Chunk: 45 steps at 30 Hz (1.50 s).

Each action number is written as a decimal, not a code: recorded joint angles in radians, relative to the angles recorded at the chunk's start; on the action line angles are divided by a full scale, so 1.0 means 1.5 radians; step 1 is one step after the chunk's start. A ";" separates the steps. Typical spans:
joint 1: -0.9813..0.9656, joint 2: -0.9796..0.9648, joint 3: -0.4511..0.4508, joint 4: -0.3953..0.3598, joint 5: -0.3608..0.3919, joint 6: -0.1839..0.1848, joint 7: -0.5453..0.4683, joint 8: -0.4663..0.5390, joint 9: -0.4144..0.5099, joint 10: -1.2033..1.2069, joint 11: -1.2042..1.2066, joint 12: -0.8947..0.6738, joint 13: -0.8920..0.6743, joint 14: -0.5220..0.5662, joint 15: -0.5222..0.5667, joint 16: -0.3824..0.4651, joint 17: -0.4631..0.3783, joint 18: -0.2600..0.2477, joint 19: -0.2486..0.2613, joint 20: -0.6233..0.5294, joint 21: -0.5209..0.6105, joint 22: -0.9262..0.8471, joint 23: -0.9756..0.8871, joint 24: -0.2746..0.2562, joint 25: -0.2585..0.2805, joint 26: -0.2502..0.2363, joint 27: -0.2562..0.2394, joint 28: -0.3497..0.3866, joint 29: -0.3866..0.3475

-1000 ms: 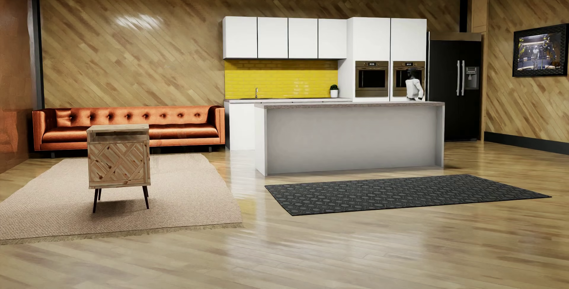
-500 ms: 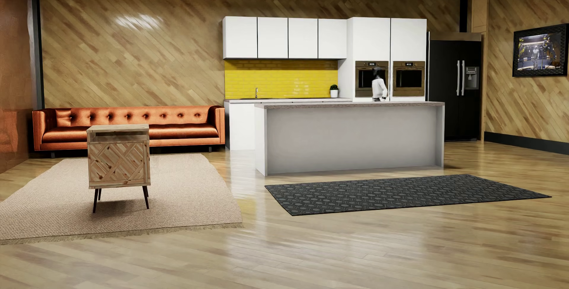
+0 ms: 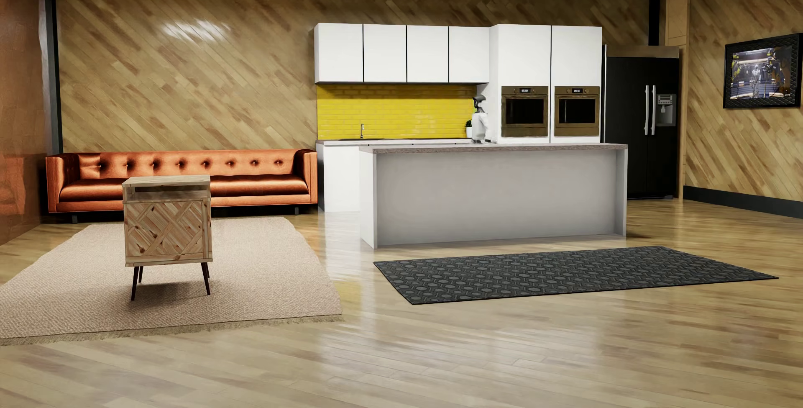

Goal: Walk around the counter

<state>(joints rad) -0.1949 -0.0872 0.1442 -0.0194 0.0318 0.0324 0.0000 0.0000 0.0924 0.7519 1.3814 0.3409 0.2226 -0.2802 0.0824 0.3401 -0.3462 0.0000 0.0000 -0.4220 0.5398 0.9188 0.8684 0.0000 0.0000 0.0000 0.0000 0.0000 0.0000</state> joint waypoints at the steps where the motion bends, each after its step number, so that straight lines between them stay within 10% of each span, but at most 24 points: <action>1: 0.068 -0.062 -0.042 -0.001 0.018 0.012 0.000 0.000 0.002 -0.046 -0.053 -0.004 0.018 -0.002 0.016 0.005 0.003 0.000 0.000 0.004 0.006 -0.033 0.003 0.000 0.000 0.000 0.000 0.000 0.000; 4: 0.242 -0.188 -0.134 0.022 0.037 0.039 0.000 0.000 0.002 -0.143 -0.421 -0.028 0.061 -0.029 0.084 0.016 0.000 0.000 0.000 0.028 0.039 -0.121 0.028 0.000 0.000 0.000 0.000 0.000 0.000; 7: 0.328 -0.266 -0.189 0.033 -0.004 0.031 0.000 0.000 -0.013 -0.142 -0.610 -0.077 0.081 -0.071 -0.250 0.031 -0.005 0.000 0.000 0.060 0.056 -0.154 0.026 0.000 0.000 0.000 0.000 0.000 0.000; 10: 0.364 -0.317 -0.213 0.097 0.022 0.064 0.000 0.000 -0.021 -0.028 -0.527 -0.069 0.097 0.101 0.025 0.018 -0.010 0.000 0.000 0.091 0.065 -0.120 0.037 0.000 0.000 0.000 0.000 0.000 0.000; 12: 0.254 -0.294 -0.179 0.127 0.081 0.100 0.000 0.000 -0.028 0.215 -0.442 -0.046 0.084 0.257 0.099 0.013 -0.014 0.000 0.000 0.054 0.047 -0.064 0.065 0.000 0.000 0.000 0.000 0.000 0.000; 15: 0.033 -0.102 -0.075 0.102 0.122 0.102 0.000 0.000 -0.009 0.453 -0.508 -0.008 0.034 0.055 -0.018 0.019 -0.021 0.000 0.000 0.009 0.006 -0.052 0.052 0.000 0.000 0.000 0.000 0.000 0.000; 20: -0.170 0.225 0.099 0.082 0.072 0.070 0.000 0.000 -0.016 0.008 -0.641 0.069 -0.024 0.056 -0.308 0.043 -0.059 0.000 0.000 -0.003 -0.060 0.019 -0.126 0.000 0.000 0.000 0.000 0.000 0.000; 22: -0.193 0.277 0.121 0.095 0.068 0.078 0.000 0.000 -0.038 -0.258 -0.639 0.087 -0.060 0.256 -0.337 0.046 -0.064 0.000 0.000 -0.006 -0.090 0.054 -0.161 0.000 0.000 0.000 0.000 0.000 0.000; 23: -0.214 0.296 0.118 0.091 0.064 0.082 0.000 0.000 -0.042 -0.293 -0.638 0.093 -0.067 0.308 -0.305 0.045 -0.063 0.000 0.000 -0.007 -0.103 0.071 -0.169 0.000 0.000 0.000 0.000 0.000 0.000; 25: -0.245 0.305 0.105 0.065 0.026 0.076 0.000 0.000 -0.036 -0.026 -0.521 0.093 -0.048 0.028 -0.149 0.045 -0.047 0.000 0.000 -0.015 -0.127 0.106 -0.147 0.000 0.000 0.000 0.000 0.000 0.000; 28: -0.167 0.115 0.059 -0.019 -0.011 0.080 0.000 0.000 -0.011 0.079 -0.040 0.047 -0.019 -0.016 -0.037 0.037 -0.033 0.000 0.000 -0.037 -0.080 0.086 -0.011 0.000 0.000 0.000 0.000 0.000 0.000; 31: 0.048 -0.108 -0.057 -0.059 0.020 0.118 0.000 0.000 -0.007 -0.060 0.058 0.013 0.040 0.045 -0.026 0.022 -0.032 0.000 0.000 -0.013 -0.011 -0.052 0.063 0.000 0.000 0.000 0.000 0.000 0.000; 34: 0.221 -0.244 -0.168 -0.021 0.026 0.128 0.000 0.000 -0.013 -0.165 -0.319 -0.030 0.110 0.113 0.120 0.019 -0.022 0.000 0.000 0.002 0.015 -0.161 0.065 0.000 0.000 0.000 0.000 0.000 0.000; 38: 0.345 -0.339 -0.221 0.065 -0.025 0.097 0.000 0.000 -0.035 -0.168 -0.614 -0.057 0.135 0.237 -0.224 0.048 -0.003 0.000 0.000 0.034 0.010 -0.294 0.062 0.000 0.000 0.000 0.000 0.000 0.000; 42: 0.291 -0.393 -0.192 0.126 0.053 0.127 0.000 0.000 -0.060 0.060 -0.438 -0.025 0.092 0.512 0.078 0.017 -0.022 0.000 0.000 0.035 -0.003 -0.172 0.088 0.000 0.000 0.000 0.000 0.000 0.000; 45: 0.073 -0.174 -0.114 0.102 0.114 0.115 0.000 0.000 -0.012 0.394 -0.461 -0.025 0.013 0.124 0.005 0.014 -0.041 0.000 0.000 -0.021 -0.018 -0.053 0.079 0.000 0.000 0.000 0.000 0.000 0.000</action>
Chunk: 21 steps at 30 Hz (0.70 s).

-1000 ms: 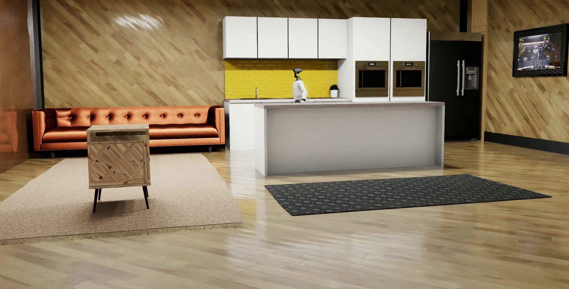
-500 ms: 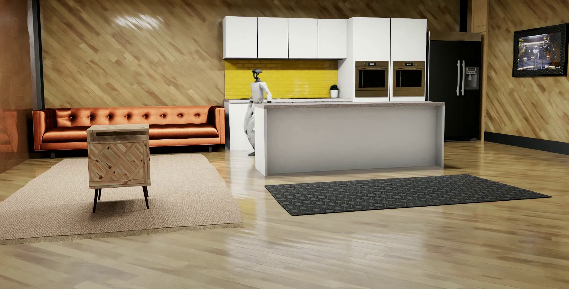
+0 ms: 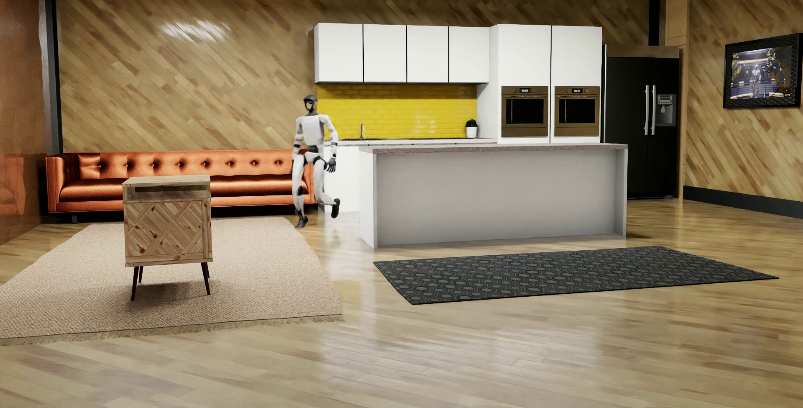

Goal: Walk around the counter

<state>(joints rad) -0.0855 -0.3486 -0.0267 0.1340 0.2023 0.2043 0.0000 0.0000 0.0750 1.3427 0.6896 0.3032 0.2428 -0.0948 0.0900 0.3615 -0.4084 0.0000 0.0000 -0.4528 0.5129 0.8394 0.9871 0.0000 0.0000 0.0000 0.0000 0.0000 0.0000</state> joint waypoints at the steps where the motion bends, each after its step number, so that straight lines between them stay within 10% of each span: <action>1: -0.065 0.095 0.039 -0.016 -0.005 -0.018 0.000 0.000 0.009 0.004 -0.046 0.013 -0.018 -0.092 -0.049 0.008 -0.011 0.000 0.000 -0.010 0.003 0.017 -0.030 0.000 0.000 0.000 0.000 0.000 0.000; 6: -0.261 0.416 0.207 -0.001 -0.055 -0.061 0.000 0.000 0.007 -0.496 -0.196 0.070 -0.139 -0.087 -0.285 0.041 -0.047 0.000 0.000 0.022 -0.066 0.078 -0.162 0.000 0.000 0.000 0.000 0.000 0.000; 10: -0.328 0.509 0.275 0.015 -0.128 -0.089 0.000 0.000 -0.004 -0.430 -0.081 0.098 -0.157 -0.068 -0.176 0.045 -0.034 0.000 0.000 0.038 -0.113 0.130 -0.219 0.000 0.000 0.000 0.000 0.000 0.000; 13: -0.244 0.376 0.214 -0.073 -0.153 -0.126 0.000 0.000 0.015 -0.310 0.316 0.084 -0.092 -0.070 0.087 0.030 0.005 0.000 0.000 0.030 -0.086 0.155 -0.182 0.000 0.000 0.000 0.000 0.000 0.000; 15: -0.112 0.217 0.145 -0.092 -0.114 -0.112 0.000 0.000 0.025 -0.372 0.477 0.068 -0.062 -0.096 -0.003 0.012 0.032 0.000 0.000 0.046 -0.043 0.096 -0.114 0.000 0.000 0.000 0.000 0.000 0.000; 19: 0.139 0.005 -0.018 -0.064 -0.066 -0.071 0.000 0.000 0.020 -0.533 0.060 0.023 0.055 -0.109 0.088 0.004 0.040 0.000 0.000 0.079 0.013 -0.112 -0.021 0.000 0.000 0.000 0.000 0.000 0.000; 21: 0.212 -0.045 -0.070 -0.056 -0.090 -0.080 0.000 0.000 0.012 -0.551 -0.135 -0.034 0.085 -0.148 -0.176 0.020 0.025 0.000 0.000 0.085 0.104 -0.187 0.016 0.000 0.000 0.000 0.000 0.000 0.000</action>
<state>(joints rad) 0.2318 -0.4155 -0.1318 0.0496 0.0670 0.0843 0.0000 0.0000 0.0934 0.5164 0.4868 0.2522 0.3705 -0.3173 -0.1740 0.3915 -0.3707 0.0000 0.0000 -0.3252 0.6685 0.5584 1.0111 0.0000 0.0000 0.0000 0.0000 0.0000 0.0000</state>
